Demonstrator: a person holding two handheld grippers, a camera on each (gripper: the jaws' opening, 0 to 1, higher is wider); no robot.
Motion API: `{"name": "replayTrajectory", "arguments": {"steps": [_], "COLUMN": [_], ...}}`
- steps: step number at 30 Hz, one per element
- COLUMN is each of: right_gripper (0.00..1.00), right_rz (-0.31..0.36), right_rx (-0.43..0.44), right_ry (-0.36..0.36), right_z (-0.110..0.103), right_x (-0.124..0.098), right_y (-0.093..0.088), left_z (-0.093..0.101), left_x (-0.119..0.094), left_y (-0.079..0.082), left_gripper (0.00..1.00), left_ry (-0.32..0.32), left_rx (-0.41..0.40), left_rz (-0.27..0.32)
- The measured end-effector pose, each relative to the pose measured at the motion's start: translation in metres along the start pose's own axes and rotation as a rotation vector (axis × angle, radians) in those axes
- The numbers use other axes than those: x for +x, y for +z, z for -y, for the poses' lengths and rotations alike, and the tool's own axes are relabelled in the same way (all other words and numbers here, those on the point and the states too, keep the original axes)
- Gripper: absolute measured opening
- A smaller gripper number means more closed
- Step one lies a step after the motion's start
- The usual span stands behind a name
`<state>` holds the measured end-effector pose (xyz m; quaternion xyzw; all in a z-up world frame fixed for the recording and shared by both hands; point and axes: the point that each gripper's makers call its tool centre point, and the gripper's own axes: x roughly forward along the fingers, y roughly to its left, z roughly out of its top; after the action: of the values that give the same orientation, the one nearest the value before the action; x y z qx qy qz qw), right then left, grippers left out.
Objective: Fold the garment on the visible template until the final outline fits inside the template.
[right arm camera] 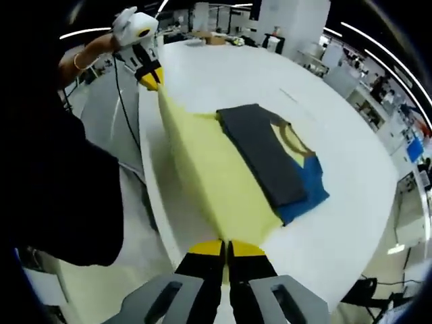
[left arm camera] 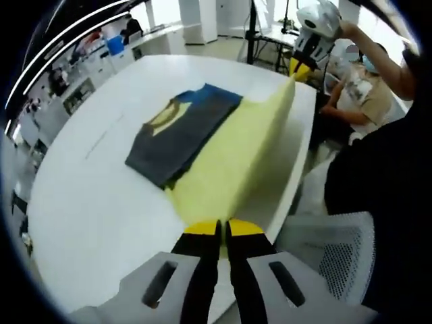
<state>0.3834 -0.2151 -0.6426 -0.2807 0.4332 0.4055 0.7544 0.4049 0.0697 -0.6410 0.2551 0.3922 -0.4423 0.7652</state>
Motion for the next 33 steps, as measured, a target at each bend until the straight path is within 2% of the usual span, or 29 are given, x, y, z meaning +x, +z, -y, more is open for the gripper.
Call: {"name": "replayTrajectory", "arguments": {"steps": [7, 11, 13, 17, 22, 25, 27, 33], "right_gripper": [0.0, 0.0, 0.0, 0.0, 0.0, 0.0, 0.0, 0.0], "right_rz": [0.019, 0.033, 0.039, 0.074, 0.083, 0.127, 0.149, 0.162], "right_rx": [-0.023, -0.047, -0.048, -0.05, -0.061, -0.024, -0.011, -0.025], "right_ry": [-0.062, -0.132, -0.17, -0.256, -0.345, -0.381, -0.404, -0.482], "right_z": [0.023, 0.041, 0.051, 0.075, 0.1, 0.113, 0.121, 0.145], "right_x": [-0.002, 0.0, 0.0, 0.0, -0.002, -0.005, -0.006, 0.0], "right_y": [0.013, 0.019, 0.023, 0.036, 0.052, 0.062, 0.068, 0.08], "left_z": [-0.024, -0.039, -0.046, -0.064, -0.089, -0.103, -0.107, -0.13], "left_x": [0.0, -0.001, 0.001, 0.002, -0.002, -0.002, 0.0, 0.004], "left_y": [0.021, 0.034, 0.042, 0.054, 0.075, 0.083, 0.086, 0.098], "left_gripper": [0.0, 0.0, 0.0, 0.0, 0.0, 0.0, 0.0, 0.0], "left_ry": [0.06, 0.104, 0.126, 0.17, 0.241, 0.308, 0.323, 0.371], "left_rx": [0.026, 0.029, 0.084, 0.065, 0.024, 0.055, 0.059, 0.002], "left_rz": [0.046, 0.089, 0.107, 0.12, 0.199, 0.2, 0.196, 0.23]}}
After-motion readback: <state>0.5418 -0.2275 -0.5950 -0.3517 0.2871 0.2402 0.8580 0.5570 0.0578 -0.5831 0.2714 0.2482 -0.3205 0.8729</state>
